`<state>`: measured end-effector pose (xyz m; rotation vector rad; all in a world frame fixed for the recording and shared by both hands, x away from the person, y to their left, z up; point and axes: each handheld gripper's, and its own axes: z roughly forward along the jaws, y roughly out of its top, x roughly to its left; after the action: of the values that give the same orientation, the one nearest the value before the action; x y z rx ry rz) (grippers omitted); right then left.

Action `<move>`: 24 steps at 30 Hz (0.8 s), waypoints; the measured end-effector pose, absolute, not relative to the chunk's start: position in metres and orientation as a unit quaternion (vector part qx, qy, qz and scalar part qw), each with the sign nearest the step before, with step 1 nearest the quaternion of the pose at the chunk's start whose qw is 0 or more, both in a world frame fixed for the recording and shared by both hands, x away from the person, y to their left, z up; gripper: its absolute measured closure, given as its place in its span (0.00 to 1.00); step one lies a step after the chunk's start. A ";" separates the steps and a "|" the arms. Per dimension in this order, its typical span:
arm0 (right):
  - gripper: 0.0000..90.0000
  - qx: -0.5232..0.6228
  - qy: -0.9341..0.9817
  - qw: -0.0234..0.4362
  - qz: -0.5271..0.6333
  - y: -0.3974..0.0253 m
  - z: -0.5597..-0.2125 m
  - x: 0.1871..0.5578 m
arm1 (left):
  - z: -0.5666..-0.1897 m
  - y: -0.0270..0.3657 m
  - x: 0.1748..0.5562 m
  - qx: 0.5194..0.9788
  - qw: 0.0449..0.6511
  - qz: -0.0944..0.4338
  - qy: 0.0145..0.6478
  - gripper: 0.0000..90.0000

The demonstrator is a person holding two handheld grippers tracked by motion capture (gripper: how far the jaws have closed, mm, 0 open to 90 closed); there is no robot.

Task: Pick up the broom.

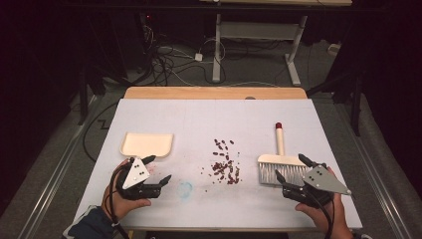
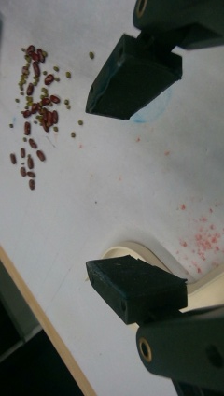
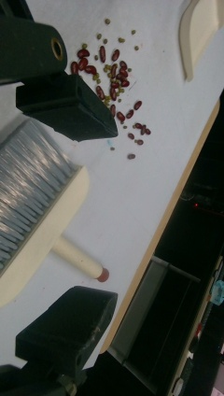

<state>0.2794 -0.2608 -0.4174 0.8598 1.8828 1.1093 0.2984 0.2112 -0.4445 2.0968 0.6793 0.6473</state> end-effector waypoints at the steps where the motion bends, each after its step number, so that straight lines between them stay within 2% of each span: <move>1: 0.20 0.338 0.740 0.386 0.436 -0.261 -0.417 0.279 | -0.445 0.211 0.299 0.834 0.408 0.256 0.270 0.23; 5: 0.20 0.340 0.734 0.396 0.435 -0.263 -0.418 0.279 | -0.445 0.208 0.299 0.836 0.407 0.254 0.266 0.24; 7: 0.21 0.330 0.736 0.416 0.420 -0.263 -0.418 0.277 | -0.446 0.206 0.299 0.839 0.403 0.254 0.261 0.24; 10: 0.22 0.341 0.734 0.407 0.424 -0.263 -0.416 0.282 | -0.448 0.204 0.299 0.845 0.396 0.251 0.257 0.24; 12: 0.28 0.358 0.742 0.391 0.410 -0.263 -0.413 0.288 | -0.448 0.204 0.299 0.846 0.395 0.251 0.257 0.24; 14: 0.28 0.385 0.747 0.369 0.398 -0.265 -0.410 0.301 | -0.447 0.204 0.298 0.845 0.395 0.254 0.257 0.24; 24: 0.24 0.493 0.733 0.329 0.332 -0.271 -0.392 0.378 | -0.448 0.201 0.300 0.849 0.389 0.250 0.255 0.24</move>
<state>0.3783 -0.2713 -0.3915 1.2908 1.9184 0.8689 0.2998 0.2010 -0.4484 2.1583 0.6480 0.6365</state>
